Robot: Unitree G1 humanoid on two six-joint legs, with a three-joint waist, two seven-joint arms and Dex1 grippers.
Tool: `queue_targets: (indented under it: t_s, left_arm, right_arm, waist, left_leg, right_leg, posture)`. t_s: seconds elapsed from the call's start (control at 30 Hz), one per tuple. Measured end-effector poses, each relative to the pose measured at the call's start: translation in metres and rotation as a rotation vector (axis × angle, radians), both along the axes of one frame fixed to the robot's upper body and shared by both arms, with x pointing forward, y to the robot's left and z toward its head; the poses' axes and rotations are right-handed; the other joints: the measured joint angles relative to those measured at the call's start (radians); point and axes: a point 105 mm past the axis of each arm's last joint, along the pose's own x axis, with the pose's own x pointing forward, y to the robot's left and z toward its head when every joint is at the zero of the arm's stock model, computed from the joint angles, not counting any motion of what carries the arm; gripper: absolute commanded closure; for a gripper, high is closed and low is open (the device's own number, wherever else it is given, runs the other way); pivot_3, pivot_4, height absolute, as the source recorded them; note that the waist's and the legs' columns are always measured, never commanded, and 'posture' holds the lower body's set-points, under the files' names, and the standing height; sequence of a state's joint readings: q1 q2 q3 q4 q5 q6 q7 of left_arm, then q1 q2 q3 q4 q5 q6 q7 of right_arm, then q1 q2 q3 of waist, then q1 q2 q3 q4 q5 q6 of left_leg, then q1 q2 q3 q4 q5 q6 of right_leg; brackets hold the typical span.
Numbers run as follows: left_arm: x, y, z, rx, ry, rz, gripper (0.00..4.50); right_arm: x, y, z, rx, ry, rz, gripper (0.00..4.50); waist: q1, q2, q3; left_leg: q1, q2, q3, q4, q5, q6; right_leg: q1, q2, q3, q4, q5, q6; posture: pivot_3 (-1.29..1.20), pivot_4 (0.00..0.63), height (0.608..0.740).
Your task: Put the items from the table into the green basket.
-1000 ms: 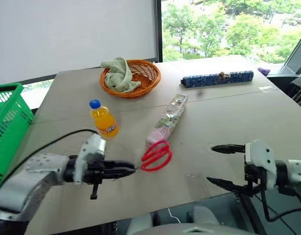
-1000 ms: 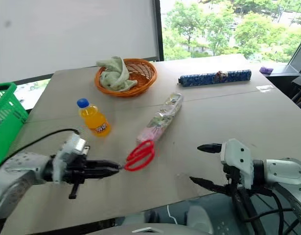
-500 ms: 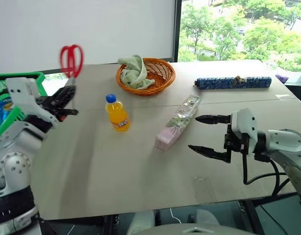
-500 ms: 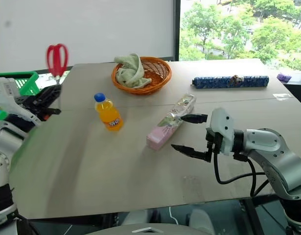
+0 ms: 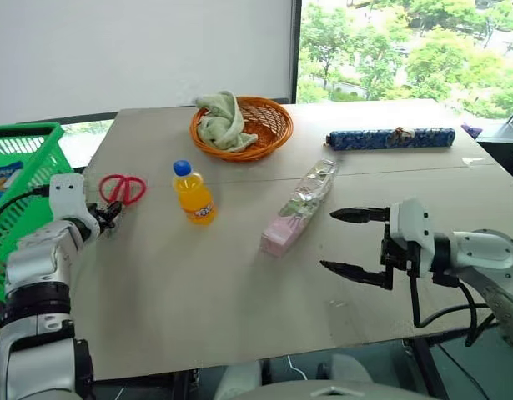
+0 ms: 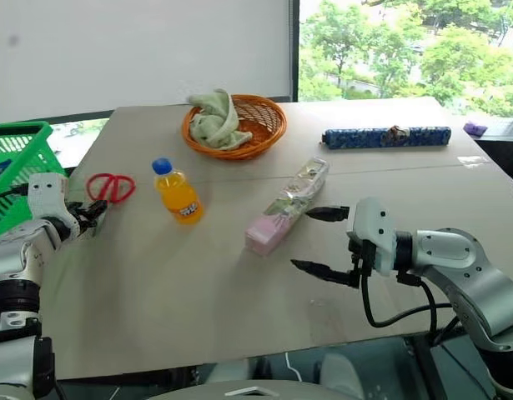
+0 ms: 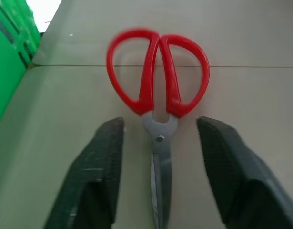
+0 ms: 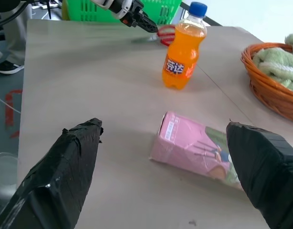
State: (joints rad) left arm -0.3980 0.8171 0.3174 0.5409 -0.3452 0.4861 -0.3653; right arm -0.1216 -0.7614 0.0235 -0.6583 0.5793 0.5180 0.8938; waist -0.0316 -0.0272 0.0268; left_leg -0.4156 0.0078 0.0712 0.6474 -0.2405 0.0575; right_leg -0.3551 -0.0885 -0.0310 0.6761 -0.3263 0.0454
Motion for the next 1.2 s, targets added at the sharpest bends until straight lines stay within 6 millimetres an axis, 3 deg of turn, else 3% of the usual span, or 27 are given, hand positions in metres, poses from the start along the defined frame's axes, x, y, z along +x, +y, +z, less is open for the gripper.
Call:
queue_targets:
  t_s: [0.07, 0.17, 0.23, 0.3, 0.37, 0.5, 0.6, 0.8, 0.87, 0.9, 0.93, 0.97, 1.07, 1.2]
  left_arm:
    - [0.004, -0.008, 0.012, -0.035, -0.089, -0.043, 0.03]
    - [0.002, -0.051, 0.044, -0.143, -0.258, -0.269, 0.03]
    - [-0.01, -0.078, 0.051, -0.183, -0.279, -0.422, 0.03]
    - [-0.03, -0.106, 0.047, -0.223, -0.251, -0.586, 0.03]
    - [-0.048, -0.118, 0.033, -0.247, -0.199, -0.652, 0.03]
    - [-0.062, -0.106, 0.02, -0.254, -0.145, -0.608, 0.03]
    - [-0.068, -0.112, 0.022, -0.231, -0.123, -0.657, 0.03]
    - [-0.077, -0.166, 0.016, -0.138, -0.024, -0.954, 0.03]
    - [-0.075, -0.172, 0.014, -0.093, -0.009, -0.992, 0.03]
    - [-0.056, -0.184, 0.018, 0.065, 0.01, -1.071, 0.03]
    - [-0.053, -0.185, 0.019, 0.088, 0.013, -1.077, 0.03]
    - [-0.038, -0.19, 0.02, 0.155, 0.029, -1.088, 0.03]
    - [-0.013, -0.2, 0.023, 0.242, 0.072, -1.098, 0.03]
    - [0.018, -0.222, 0.009, 0.286, 0.253, -1.118, 0.03]
  right_arm:
    - [-0.001, -0.001, -0.004, -0.003, 0.011, -0.012, 0.0]
    - [-0.003, -0.002, -0.008, -0.007, 0.022, -0.021, 0.0]
    - [-0.004, -0.003, -0.008, -0.007, 0.022, -0.021, 0.0]
    - [-0.004, -0.003, -0.008, -0.007, 0.02, -0.025, 0.0]
    - [-0.004, -0.005, -0.007, -0.008, 0.016, -0.03, 0.0]
    - [-0.003, -0.008, -0.003, -0.008, 0.003, -0.044, 0.0]
    - [-0.003, -0.008, -0.003, -0.007, 0.005, -0.043, 0.0]
    - [-0.003, -0.008, -0.004, -0.005, 0.01, -0.04, 0.0]
    - [-0.003, -0.009, -0.004, -0.007, 0.012, -0.042, 0.0]
    - [-0.003, -0.01, -0.004, -0.01, 0.014, -0.046, 0.0]
    - [-0.004, -0.009, -0.004, -0.009, 0.014, -0.045, 0.0]
    - [-0.004, -0.01, -0.005, -0.012, 0.014, -0.05, 0.0]
    - [-0.005, -0.009, -0.003, -0.009, 0.005, -0.053, 0.0]
    - [-0.007, -0.011, -0.003, -0.008, -0.002, -0.084, 0.0]
  waist:
    - [-0.013, 0.0, 0.0]
    - [-0.018, 0.0, 0.0]
    - [-0.032, 0.001, -0.001]
    - [-0.042, 0.005, 0.0]
    - [-0.046, 0.007, 0.0]
    - [-0.036, 0.007, 0.0]
    - [-0.027, 0.006, -0.001]
    - [-0.022, 0.008, -0.001]
    - [-0.024, 0.008, 0.0]
    - [-0.017, 0.009, 0.0]
    - [-0.013, 0.009, 0.0]
    - [-0.009, 0.009, 0.0]
    - [-0.007, 0.009, 0.0]
    - [-0.014, 0.008, 0.0]
  left_leg:
    - [-0.001, 0.0, 0.0, 0.001, 0.0, 0.0]
    - [-0.001, 0.0, 0.0, 0.001, 0.001, 0.002]
    - [0.0, 0.0, 0.0, 0.0, 0.001, 0.002]
    - [0.002, 0.0, 0.001, 0.0, 0.002, 0.002]
    - [0.003, 0.0, 0.0, 0.0, 0.002, 0.002]
    - [0.003, 0.0, 0.0, 0.002, 0.001, 0.001]
    - [0.002, 0.0, 0.0, 0.003, 0.001, 0.0]
    - [0.002, 0.0, 0.0, 0.002, 0.001, -0.001]
    - [0.002, 0.0, 0.0, 0.002, 0.001, 0.0]
    - [0.002, 0.0, 0.0, 0.002, 0.002, 0.002]
    - [0.002, 0.0, 0.0, 0.002, 0.002, 0.002]
    - [0.002, -0.001, 0.0, 0.003, 0.002, 0.003]
    - [0.001, -0.001, -0.001, 0.005, 0.003, 0.005]
    - [0.0, -0.001, 0.0, 0.006, 0.003, 0.007]
  right_leg:
    - [-0.001, 0.0, 0.0, 0.0, 0.0, 0.0]
    - [-0.001, 0.0, 0.0, 0.0, 0.0, 0.0]
    - [-0.001, 0.0, 0.0, 0.001, 0.0, 0.0]
    - [0.0, 0.0, 0.001, 0.001, 0.0, 0.0]
    - [0.001, 0.0, 0.001, 0.003, 0.0, 0.0]
    - [0.001, 0.0, 0.0, 0.004, 0.0, 0.0]
    - [0.001, -0.001, -0.001, 0.003, 0.0, 0.0]
    - [0.001, 0.0, -0.001, 0.003, 0.0, -0.001]
    - [0.001, 0.0, -0.001, 0.003, 0.0, -0.001]
    - [0.001, 0.0, -0.001, 0.003, 0.0, -0.001]
    - [0.002, 0.0, -0.001, 0.003, 0.0, -0.001]
    - [0.003, 0.0, -0.002, 0.003, 0.0, 0.0]
    - [0.003, 0.001, -0.002, 0.003, 0.0, 0.0]
    - [0.003, 0.004, -0.001, 0.003, 0.0, 0.001]
  posture:
    - [-0.1, 0.0, 0.74]
    - [-0.09, 0.0, 0.74]
    - [-0.09, 0.0, 0.74]
    - [-0.1, 0.0, 0.74]
    - [-0.1, 0.0, 0.74]
    - [-0.09, 0.0, 0.74]
    - [-0.09, 0.0, 0.74]
    - [-0.1, 0.0, 0.74]
    - [-0.1, 0.0, 0.74]
    - [-0.12, 0.0, 0.74]
    - [-0.13, 0.0, 0.74]
    - [-0.13, 0.0, 0.74]
    - [-0.17, 0.0, 0.74]
    - [-0.22, 0.0, 0.74]
